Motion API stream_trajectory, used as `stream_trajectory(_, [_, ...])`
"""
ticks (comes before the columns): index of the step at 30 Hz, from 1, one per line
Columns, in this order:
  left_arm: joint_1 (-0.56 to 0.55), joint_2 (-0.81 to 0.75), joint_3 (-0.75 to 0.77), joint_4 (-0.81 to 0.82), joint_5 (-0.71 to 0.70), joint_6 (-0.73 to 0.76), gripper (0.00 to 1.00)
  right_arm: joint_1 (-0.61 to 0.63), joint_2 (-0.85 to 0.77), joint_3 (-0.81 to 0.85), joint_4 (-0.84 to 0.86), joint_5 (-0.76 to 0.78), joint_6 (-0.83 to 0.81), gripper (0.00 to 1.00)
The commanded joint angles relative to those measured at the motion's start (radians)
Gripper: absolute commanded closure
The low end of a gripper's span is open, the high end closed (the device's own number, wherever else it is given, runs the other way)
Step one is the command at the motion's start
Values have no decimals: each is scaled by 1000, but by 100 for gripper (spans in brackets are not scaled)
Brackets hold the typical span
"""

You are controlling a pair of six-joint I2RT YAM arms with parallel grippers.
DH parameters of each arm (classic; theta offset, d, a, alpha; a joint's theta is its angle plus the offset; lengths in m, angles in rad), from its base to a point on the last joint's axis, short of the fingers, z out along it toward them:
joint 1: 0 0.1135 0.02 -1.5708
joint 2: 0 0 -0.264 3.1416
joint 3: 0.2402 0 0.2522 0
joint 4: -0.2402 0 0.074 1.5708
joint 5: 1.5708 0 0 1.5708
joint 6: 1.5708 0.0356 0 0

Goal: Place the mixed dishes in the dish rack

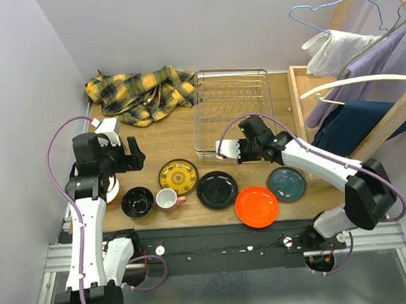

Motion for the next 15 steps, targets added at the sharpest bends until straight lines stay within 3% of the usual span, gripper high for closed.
stream_trajectory(1, [3,8,29,19,45,-7,1,-28,-10,-55,-116,14,-138,99])
stream_trajectory(15, [-3,49,72,-3,71,-7,1,-75,122,87,-33,-35,-78,99])
